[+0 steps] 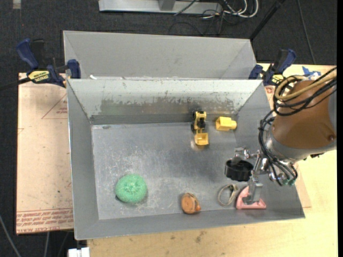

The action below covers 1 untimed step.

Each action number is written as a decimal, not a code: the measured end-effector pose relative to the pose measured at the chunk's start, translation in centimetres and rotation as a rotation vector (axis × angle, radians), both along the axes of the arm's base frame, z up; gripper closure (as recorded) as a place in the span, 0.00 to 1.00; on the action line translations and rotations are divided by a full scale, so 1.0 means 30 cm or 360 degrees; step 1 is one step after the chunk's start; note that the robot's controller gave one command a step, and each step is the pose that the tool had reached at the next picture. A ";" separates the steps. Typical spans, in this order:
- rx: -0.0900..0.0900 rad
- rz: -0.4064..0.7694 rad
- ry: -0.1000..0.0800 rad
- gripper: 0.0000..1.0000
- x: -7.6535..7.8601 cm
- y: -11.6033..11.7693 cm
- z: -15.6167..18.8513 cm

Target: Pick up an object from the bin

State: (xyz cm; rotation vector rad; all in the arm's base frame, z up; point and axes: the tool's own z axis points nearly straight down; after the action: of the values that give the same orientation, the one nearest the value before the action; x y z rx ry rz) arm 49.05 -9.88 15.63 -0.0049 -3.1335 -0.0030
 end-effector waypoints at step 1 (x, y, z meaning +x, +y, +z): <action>-0.0002 0.0006 -0.0013 0.00 0.006 0.002 0.014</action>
Offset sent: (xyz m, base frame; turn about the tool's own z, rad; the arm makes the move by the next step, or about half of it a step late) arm 0.0022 -0.0282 -0.0863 -0.2804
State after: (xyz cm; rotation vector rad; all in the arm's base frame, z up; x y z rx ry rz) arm 49.23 -9.83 16.06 0.0006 -3.1415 -0.0010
